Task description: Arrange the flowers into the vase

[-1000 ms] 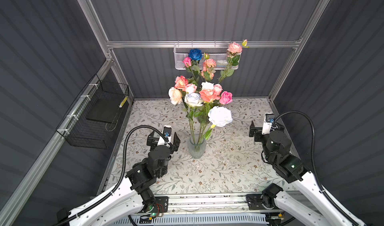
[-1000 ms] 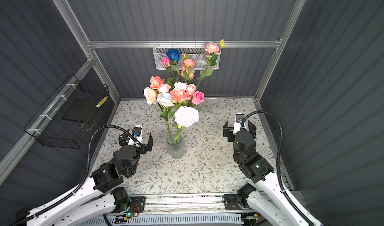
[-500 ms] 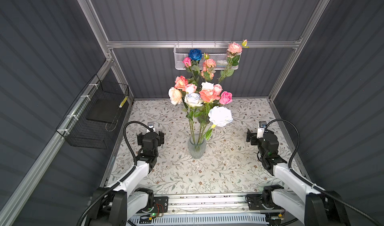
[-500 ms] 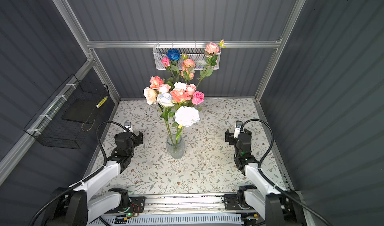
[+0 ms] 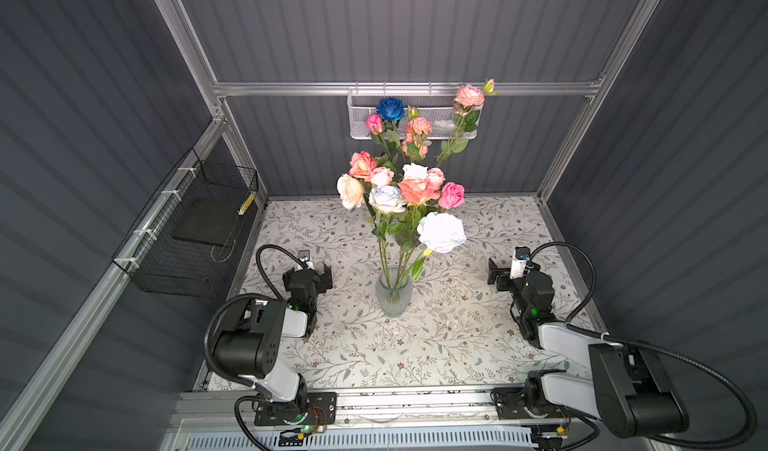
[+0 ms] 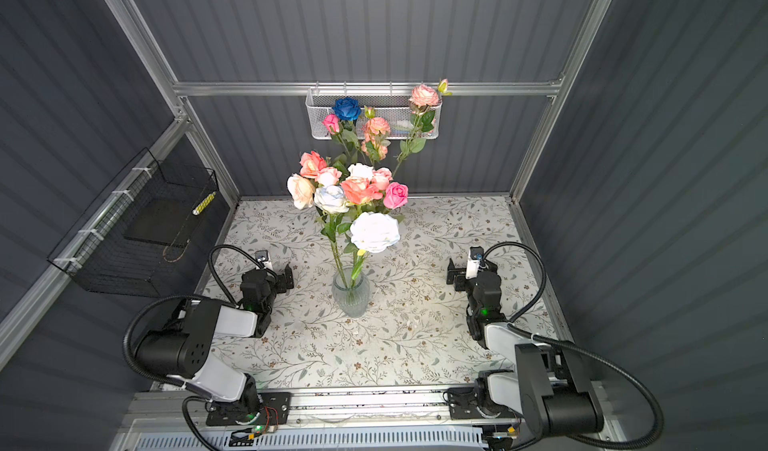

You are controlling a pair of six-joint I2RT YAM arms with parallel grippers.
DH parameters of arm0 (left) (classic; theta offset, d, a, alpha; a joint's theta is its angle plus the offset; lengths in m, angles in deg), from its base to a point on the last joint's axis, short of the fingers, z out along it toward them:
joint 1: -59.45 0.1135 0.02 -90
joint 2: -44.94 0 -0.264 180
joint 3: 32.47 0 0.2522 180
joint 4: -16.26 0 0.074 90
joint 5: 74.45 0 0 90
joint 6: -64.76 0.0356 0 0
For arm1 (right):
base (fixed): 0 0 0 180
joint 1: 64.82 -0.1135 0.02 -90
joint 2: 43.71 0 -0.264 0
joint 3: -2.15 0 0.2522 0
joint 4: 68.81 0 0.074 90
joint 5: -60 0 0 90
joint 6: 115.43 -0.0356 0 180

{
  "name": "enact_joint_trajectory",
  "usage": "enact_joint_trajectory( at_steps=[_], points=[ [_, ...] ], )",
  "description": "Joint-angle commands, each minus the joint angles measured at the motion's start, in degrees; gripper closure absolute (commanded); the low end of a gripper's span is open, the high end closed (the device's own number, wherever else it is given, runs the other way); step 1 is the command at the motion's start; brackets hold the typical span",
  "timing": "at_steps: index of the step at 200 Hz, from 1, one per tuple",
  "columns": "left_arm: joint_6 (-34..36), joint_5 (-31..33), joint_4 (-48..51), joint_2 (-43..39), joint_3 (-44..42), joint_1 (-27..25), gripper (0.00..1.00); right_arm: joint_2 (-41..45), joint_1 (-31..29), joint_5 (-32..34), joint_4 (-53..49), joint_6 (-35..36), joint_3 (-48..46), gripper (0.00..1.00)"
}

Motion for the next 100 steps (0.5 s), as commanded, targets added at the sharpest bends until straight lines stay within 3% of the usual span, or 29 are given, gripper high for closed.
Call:
enact_joint_trajectory(
  at_steps=[1, 13, 25, 36, 47, 59, 71, 81, 100],
  points=[
    [-1.4, 1.8, -2.6, -1.0, -0.4, 0.4, 0.0, -9.9, 1.1, 1.6, 21.8, 0.1, -3.0, 0.01],
    [0.3, 1.5, -6.2, 2.5, 1.6, 0.5, 0.0, -10.7, 1.1, 2.5, 24.8, 0.1, -4.0, 0.01],
    [-0.6, 0.0, 6.3, 0.0, 5.2, 0.6, 0.0, -8.0, 1.2, 2.5, 17.6, -0.3, -2.6, 0.01],
    [0.4, -0.2, 4.4, 2.1, 6.6, 0.7, 0.01, -8.1, 1.4, 2.3, 13.7, -0.6, -0.3, 0.01],
    [-0.2, -0.5, 11.1, 1.0, 8.6, 0.7, 0.0, -8.9, 2.0, 2.4, 12.5, -1.3, 1.2, 0.01],
    [0.1, -0.7, 7.6, 2.1, 8.2, 0.8, 0.0, -7.9, 2.9, 3.0, 5.9, -2.8, 3.7, 0.01],
    [-0.1, -0.6, 10.3, 1.3, 8.6, 0.8, 0.0, -8.1, 5.6, 0.4, 1.0, -5.5, 6.4, 0.01],
    [-0.1, -0.6, 9.0, 1.7, 8.4, 0.8, 0.0, -7.8, 7.3, -2.7, 0.4, -6.8, 6.6, 0.01],
    [-0.1, -0.5, 9.5, 1.5, 8.4, 0.8, 0.0, -7.9, 7.4, -2.8, 0.9, -6.8, 6.3, 0.01]
  ],
)
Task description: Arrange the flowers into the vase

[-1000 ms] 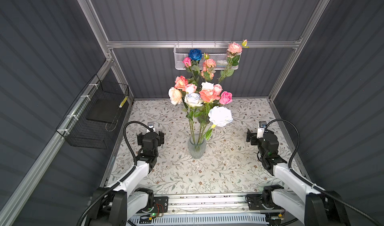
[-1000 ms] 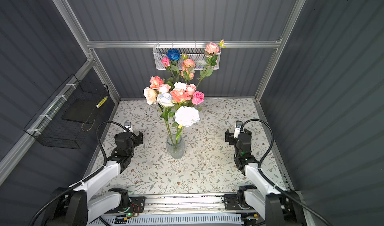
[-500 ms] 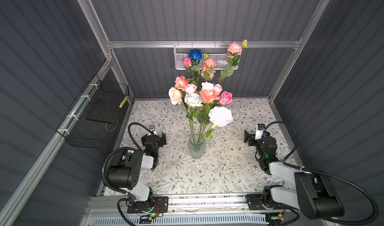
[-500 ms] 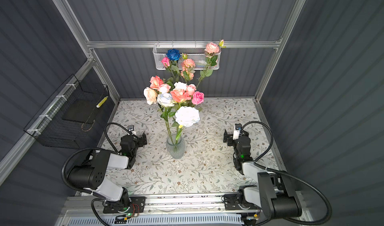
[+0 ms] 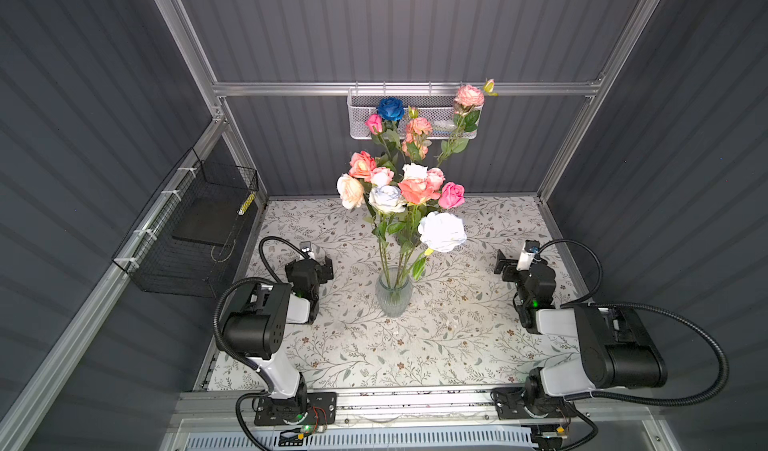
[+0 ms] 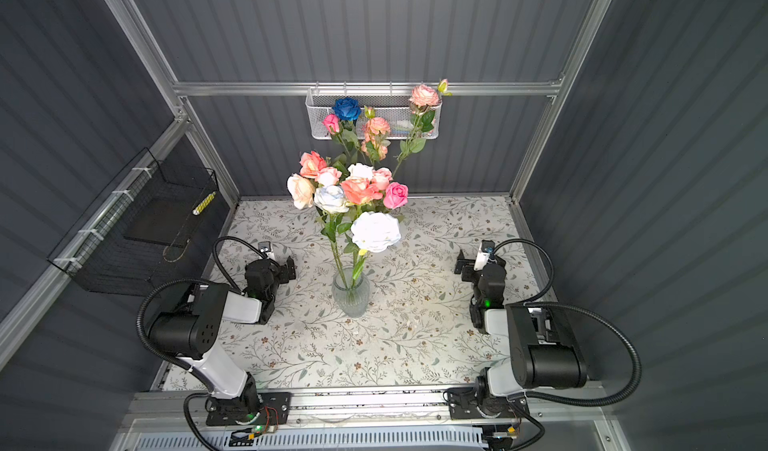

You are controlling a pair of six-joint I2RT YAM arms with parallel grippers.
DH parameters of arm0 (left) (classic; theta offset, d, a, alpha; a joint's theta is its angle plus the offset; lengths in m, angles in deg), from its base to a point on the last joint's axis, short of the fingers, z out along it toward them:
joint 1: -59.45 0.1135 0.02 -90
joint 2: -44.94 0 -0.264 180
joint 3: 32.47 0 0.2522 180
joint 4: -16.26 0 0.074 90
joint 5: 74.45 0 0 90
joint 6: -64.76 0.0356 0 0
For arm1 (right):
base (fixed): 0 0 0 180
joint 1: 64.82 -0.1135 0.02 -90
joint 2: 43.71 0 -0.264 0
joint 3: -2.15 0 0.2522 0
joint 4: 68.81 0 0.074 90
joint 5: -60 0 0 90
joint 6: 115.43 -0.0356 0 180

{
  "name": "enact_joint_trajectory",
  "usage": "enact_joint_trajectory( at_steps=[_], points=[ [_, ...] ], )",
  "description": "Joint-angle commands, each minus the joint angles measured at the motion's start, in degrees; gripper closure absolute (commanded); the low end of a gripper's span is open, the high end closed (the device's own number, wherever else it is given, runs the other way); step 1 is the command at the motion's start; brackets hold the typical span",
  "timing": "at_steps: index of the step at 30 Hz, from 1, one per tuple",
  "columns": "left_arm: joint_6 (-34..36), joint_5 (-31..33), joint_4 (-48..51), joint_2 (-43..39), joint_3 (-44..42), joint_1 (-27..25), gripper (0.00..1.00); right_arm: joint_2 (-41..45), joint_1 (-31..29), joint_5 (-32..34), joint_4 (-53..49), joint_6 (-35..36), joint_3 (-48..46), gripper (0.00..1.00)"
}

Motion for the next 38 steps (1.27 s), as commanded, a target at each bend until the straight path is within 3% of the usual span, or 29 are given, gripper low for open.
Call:
enact_joint_trajectory(
  at_steps=[1, 38],
  points=[
    [0.1, -0.2, 1.5, 0.0, 0.3, 0.4, 0.0, 0.3, 0.6, -2.3, -3.5, -2.4, 0.1, 0.01],
    [0.2, -0.2, 0.9, 0.1, 0.1, 0.4, 0.01, 0.5, 0.6, -5.3, -3.9, -1.2, 0.3, 0.01]
  ],
)
